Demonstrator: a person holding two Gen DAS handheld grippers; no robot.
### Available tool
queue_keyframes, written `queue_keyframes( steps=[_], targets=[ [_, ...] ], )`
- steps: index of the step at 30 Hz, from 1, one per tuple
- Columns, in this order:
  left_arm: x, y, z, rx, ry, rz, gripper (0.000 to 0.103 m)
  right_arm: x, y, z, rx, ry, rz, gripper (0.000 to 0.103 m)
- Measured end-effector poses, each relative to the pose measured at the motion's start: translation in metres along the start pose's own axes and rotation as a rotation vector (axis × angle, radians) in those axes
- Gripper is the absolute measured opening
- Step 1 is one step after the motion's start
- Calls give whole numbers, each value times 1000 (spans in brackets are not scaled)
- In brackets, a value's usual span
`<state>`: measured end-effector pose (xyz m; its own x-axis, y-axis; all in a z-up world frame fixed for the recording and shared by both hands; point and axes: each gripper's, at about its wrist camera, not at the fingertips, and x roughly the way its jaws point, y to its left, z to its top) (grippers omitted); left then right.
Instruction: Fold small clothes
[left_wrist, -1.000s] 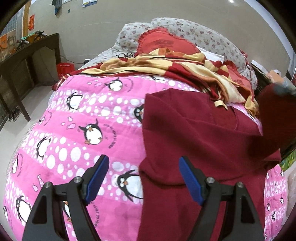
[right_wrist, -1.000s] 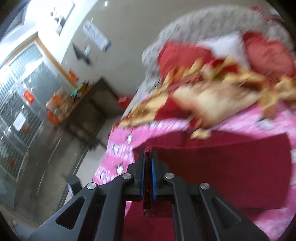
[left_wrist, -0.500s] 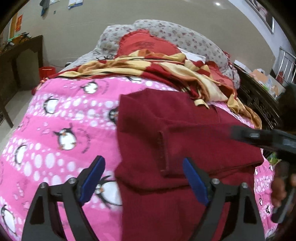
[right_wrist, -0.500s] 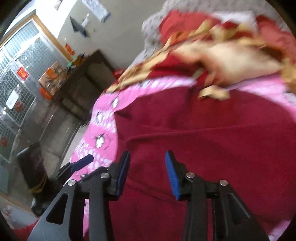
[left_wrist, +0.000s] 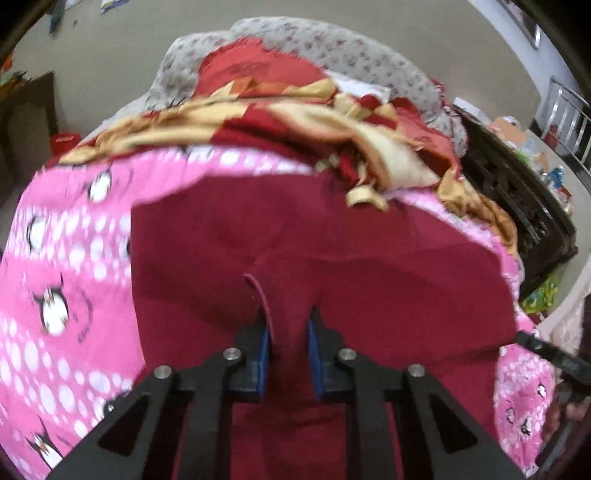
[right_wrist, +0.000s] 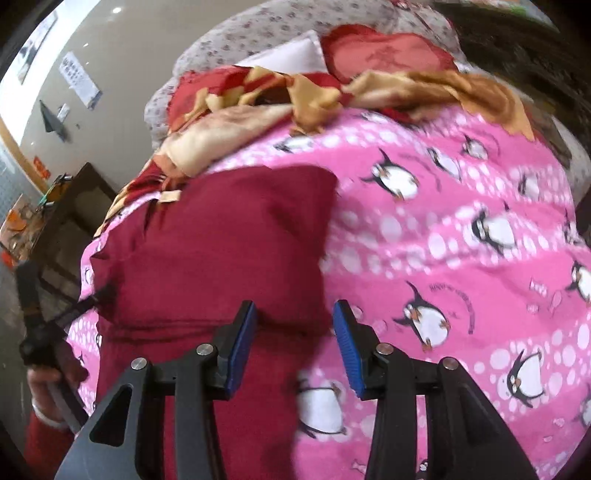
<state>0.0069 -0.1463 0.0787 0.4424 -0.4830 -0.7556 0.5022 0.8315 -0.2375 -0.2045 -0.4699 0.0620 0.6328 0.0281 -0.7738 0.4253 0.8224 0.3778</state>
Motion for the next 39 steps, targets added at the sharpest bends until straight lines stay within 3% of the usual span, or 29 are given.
queue_keyframes(
  steps=[3,6,8,11,13,16,18,20,23,28,30,32,35,39],
  targets=[
    [-21,8,12,-27,-43,-28,16,1,-1,6,35,-19,25,69],
    [-32,25,13,-40,-49,-1,10,10,9,13,59,-37,37,69],
    [-26,36,7,-45,-28,56,9,20,12,12,61,-12,26,69],
    [-3,57,-9,-96,51,96,9,37,17,3,0,37,-71,64],
    [7,65,-18,-111,81,117,9,35,17,1,-17,41,-72,64],
    [1,67,-24,-126,64,98,10,19,18,5,-25,27,-54,64],
    [-6,66,-23,-135,46,85,22,7,15,11,-12,-13,-56,64],
    [-17,63,-22,-157,12,51,46,1,9,19,17,-35,-63,64],
    [-22,55,-17,-163,-10,14,57,-1,4,27,70,-40,-27,64],
    [-3,34,-11,-130,20,11,59,8,10,27,61,-24,-36,64],
    [5,28,-12,-114,32,3,56,8,10,28,55,-25,-35,64],
    [13,22,-12,-80,52,26,16,12,8,32,53,-31,-44,64],
    [13,24,-13,-73,48,30,6,25,4,42,75,-18,-52,64],
    [-10,46,-10,-134,-11,-24,5,34,7,54,73,-28,-56,64]
  ],
)
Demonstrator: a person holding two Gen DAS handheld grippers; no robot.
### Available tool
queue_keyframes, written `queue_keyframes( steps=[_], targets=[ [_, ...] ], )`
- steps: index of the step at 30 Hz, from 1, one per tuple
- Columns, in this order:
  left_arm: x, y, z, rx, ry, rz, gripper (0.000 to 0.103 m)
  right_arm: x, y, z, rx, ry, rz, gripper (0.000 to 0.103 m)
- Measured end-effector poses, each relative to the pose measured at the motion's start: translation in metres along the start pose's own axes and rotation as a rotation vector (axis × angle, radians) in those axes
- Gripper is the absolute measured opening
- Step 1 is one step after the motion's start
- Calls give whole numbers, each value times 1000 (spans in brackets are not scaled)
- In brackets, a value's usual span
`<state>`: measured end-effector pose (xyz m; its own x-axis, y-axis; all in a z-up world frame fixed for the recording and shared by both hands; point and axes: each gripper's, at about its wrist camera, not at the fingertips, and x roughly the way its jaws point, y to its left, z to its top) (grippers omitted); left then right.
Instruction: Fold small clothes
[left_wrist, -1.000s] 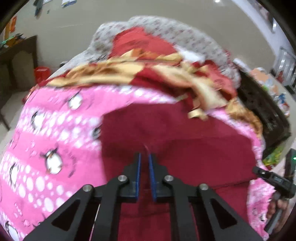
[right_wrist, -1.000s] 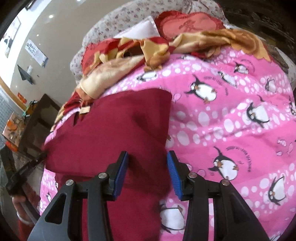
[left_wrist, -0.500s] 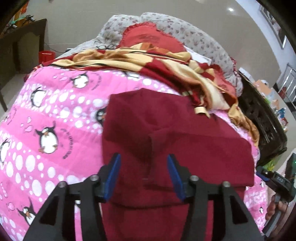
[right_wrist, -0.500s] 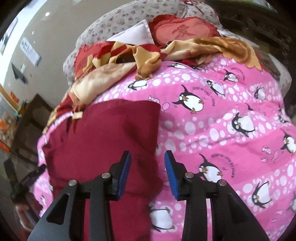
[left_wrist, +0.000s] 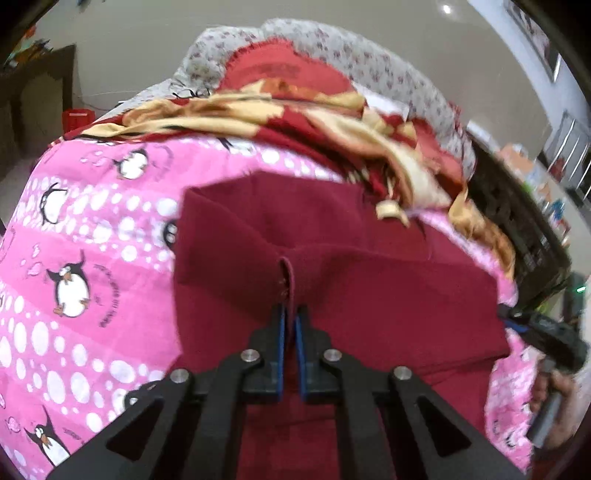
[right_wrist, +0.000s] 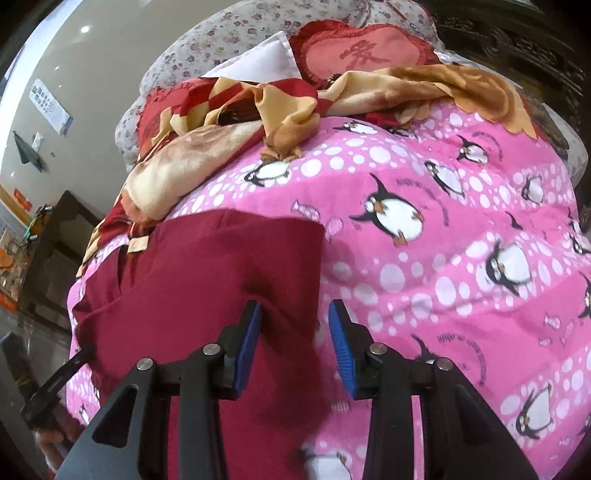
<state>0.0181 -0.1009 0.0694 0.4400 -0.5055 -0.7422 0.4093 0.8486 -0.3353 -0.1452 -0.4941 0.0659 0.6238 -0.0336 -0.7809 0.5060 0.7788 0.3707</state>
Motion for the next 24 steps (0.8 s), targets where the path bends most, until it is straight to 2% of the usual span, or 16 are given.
queue_keyframes(
  steps=[3,5,7,8,11,12,13,14,17,21,24],
  targets=[
    [-2,11,0,-25,10,44,5,4,2,9,27,-16,-14,64],
    [1,18,-1,-47,31,37,5,5,0,11,73,-22,25,64],
    [4,18,-2,-33,39,36,5,8,6,9,43,-24,25,64],
    [5,17,-3,-22,37,45,6,11,11,7,8,-19,6,64],
    [12,11,-4,0,40,75,7,23,25,8,-119,-46,-130,62],
    [16,10,-4,2,46,85,11,30,25,11,-135,-54,-173,61],
    [18,9,-4,1,52,92,18,32,22,14,-130,-46,-185,61],
    [19,10,-5,-2,59,97,25,32,20,16,-117,-38,-175,61],
    [17,14,-7,-14,59,93,35,14,20,16,-112,-61,-159,61],
    [15,13,-10,4,55,111,38,-17,30,-4,-162,-83,-58,61],
    [17,8,-12,29,50,135,40,-16,40,-34,-256,-17,-29,61]
  ],
)
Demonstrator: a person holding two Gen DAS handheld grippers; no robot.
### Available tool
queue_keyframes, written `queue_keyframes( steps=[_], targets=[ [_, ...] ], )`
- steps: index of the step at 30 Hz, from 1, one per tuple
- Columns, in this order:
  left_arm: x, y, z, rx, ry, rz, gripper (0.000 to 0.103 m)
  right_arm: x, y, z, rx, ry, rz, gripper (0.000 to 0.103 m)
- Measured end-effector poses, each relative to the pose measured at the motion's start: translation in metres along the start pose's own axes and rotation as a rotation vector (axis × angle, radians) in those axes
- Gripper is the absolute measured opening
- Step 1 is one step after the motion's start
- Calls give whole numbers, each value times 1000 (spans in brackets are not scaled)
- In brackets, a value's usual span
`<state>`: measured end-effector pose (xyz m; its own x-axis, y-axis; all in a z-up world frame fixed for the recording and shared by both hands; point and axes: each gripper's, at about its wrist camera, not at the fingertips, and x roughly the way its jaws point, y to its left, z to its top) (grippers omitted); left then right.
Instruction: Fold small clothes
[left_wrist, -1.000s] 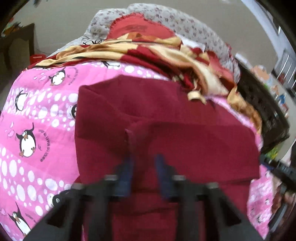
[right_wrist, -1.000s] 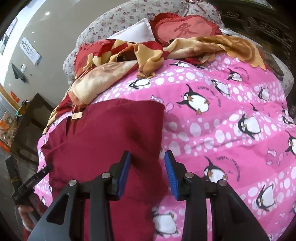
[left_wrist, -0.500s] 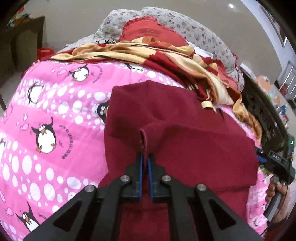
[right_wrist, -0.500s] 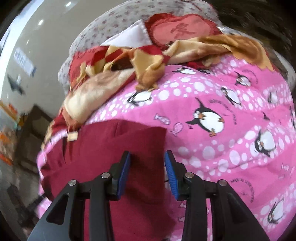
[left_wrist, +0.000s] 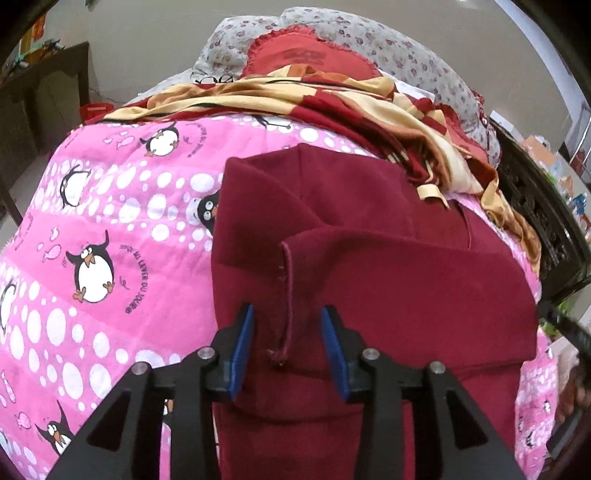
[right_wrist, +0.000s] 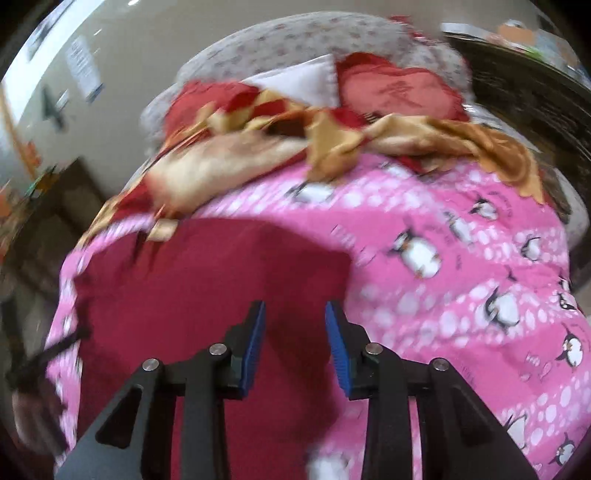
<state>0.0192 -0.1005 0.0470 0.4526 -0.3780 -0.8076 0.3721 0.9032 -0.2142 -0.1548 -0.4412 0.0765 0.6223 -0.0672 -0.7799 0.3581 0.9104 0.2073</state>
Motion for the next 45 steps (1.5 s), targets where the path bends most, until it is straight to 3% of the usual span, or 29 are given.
queue_keyframes(
  steps=[4,8,16,20,23,27,30,39,45],
  targets=[
    [3,-7,-3,29,-10,37,43,20,-1,-23,-81,36,-120,57],
    [2,-12,-7,46,-9,62,46,9,-14,-28,-2,53,-79,56],
    [-5,-17,-10,62,-12,77,49,-28,-7,-11,30,-58,-43,57],
    [-10,-18,-11,68,-20,87,51,-16,6,4,5,-72,-25,57],
    [-11,-19,-10,81,-27,98,60,6,11,10,-8,-41,-59,57],
    [1,-13,-7,60,-9,115,61,37,2,14,33,18,-94,57],
    [6,-9,-7,55,1,123,62,34,3,15,18,18,-94,57],
    [10,-7,-11,49,2,127,64,-7,1,-12,19,5,-50,57],
    [4,-6,-14,33,3,121,64,9,1,-40,-22,53,-78,57]
  ],
)
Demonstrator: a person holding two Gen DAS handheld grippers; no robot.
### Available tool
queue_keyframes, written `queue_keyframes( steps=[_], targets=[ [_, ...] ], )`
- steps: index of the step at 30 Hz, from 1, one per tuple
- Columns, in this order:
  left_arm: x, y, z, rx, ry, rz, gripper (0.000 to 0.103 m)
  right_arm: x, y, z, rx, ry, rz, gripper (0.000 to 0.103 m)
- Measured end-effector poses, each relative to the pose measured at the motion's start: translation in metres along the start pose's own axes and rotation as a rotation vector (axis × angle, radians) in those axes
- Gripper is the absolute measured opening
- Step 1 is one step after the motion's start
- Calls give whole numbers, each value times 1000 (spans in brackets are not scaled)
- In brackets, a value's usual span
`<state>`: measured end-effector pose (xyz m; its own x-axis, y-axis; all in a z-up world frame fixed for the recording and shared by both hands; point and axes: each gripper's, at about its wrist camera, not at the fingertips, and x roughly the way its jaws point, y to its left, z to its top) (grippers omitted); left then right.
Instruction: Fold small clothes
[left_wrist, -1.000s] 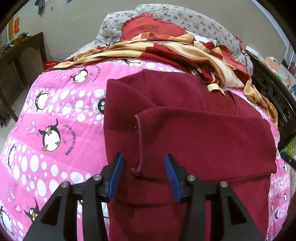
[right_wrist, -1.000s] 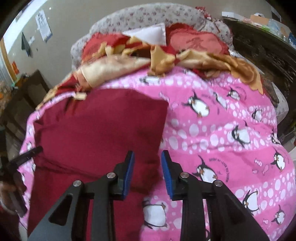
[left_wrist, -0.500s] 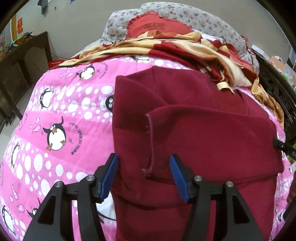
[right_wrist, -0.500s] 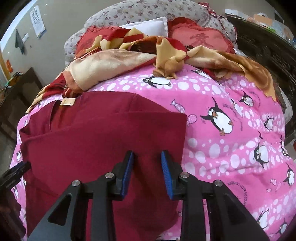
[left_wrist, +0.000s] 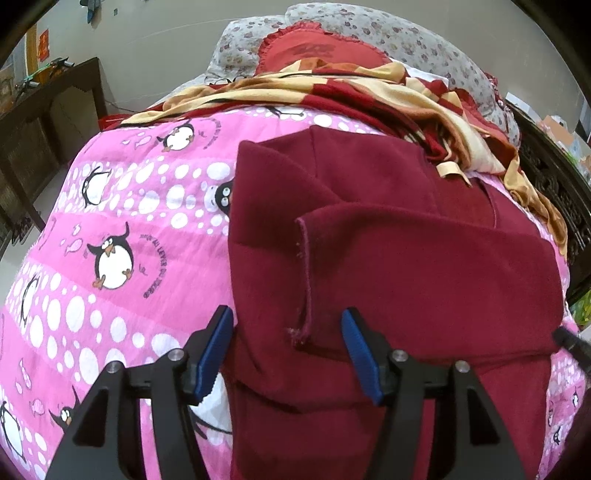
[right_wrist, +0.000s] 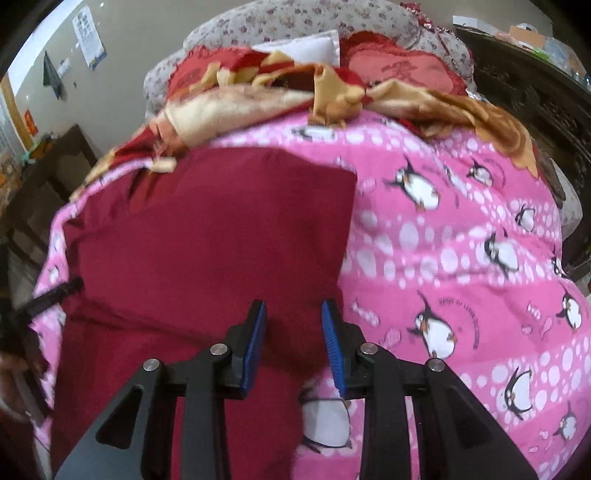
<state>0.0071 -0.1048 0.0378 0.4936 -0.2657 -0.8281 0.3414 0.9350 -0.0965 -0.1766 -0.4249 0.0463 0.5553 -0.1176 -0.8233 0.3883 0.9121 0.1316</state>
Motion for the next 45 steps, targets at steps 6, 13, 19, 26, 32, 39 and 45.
queue_keyframes(
  steps=[6,13,19,26,32,39,45],
  targets=[
    [-15,1,-9,15,-3,-1,64,-5,0,-6,-3,-17,-24,56],
    [-27,5,-20,2,-5,-19,65,-20,-25,-10,141,-30,53,57],
    [-30,7,-10,-42,-26,-50,66,-22,-27,18,159,-67,45,58],
    [-25,2,7,-39,-41,-54,70,3,-21,47,177,-31,74,68],
    [-14,-4,11,-30,-32,-54,70,12,-18,45,195,-36,93,68],
    [1,-8,18,-32,-21,-35,70,15,-21,44,197,-30,98,69],
    [12,-9,18,-28,-5,-17,71,18,-15,46,137,-44,58,62]
  ],
)
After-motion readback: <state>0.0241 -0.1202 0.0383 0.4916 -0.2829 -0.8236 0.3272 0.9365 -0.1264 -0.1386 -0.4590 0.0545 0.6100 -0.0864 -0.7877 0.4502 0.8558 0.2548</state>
